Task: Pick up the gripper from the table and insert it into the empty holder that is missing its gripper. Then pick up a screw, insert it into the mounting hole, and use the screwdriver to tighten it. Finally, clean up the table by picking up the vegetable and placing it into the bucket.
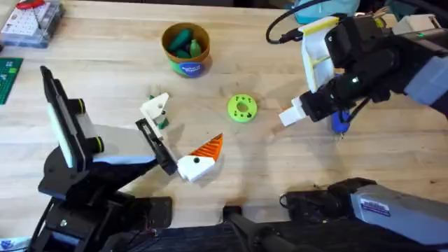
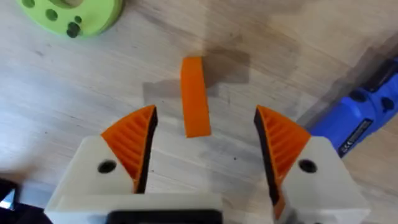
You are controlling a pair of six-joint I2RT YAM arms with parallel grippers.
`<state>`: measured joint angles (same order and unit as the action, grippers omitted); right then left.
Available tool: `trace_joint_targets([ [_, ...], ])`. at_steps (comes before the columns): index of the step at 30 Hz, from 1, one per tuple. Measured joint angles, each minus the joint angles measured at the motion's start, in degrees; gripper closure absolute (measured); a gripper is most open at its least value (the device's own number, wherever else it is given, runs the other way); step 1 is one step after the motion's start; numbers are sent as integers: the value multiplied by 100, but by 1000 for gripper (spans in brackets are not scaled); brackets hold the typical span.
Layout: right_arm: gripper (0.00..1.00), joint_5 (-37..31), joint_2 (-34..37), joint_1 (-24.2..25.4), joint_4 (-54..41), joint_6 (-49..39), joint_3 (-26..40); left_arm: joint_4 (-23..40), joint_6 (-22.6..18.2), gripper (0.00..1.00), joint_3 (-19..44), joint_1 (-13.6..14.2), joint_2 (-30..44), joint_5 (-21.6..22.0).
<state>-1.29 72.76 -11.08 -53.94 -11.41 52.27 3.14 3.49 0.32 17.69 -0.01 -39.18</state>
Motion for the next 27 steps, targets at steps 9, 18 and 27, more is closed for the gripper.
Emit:
trace_joint_targets([
  [9,594,261,261,5,82,-106,0,0,-1,7,0,0,0,0],
  [18,993,266,283,12,139,-104,-2,0,0,7,0,0,0,0],
  [27,995,317,-129,12,-72,490,408,0,0,7,0,0,0,0],
])
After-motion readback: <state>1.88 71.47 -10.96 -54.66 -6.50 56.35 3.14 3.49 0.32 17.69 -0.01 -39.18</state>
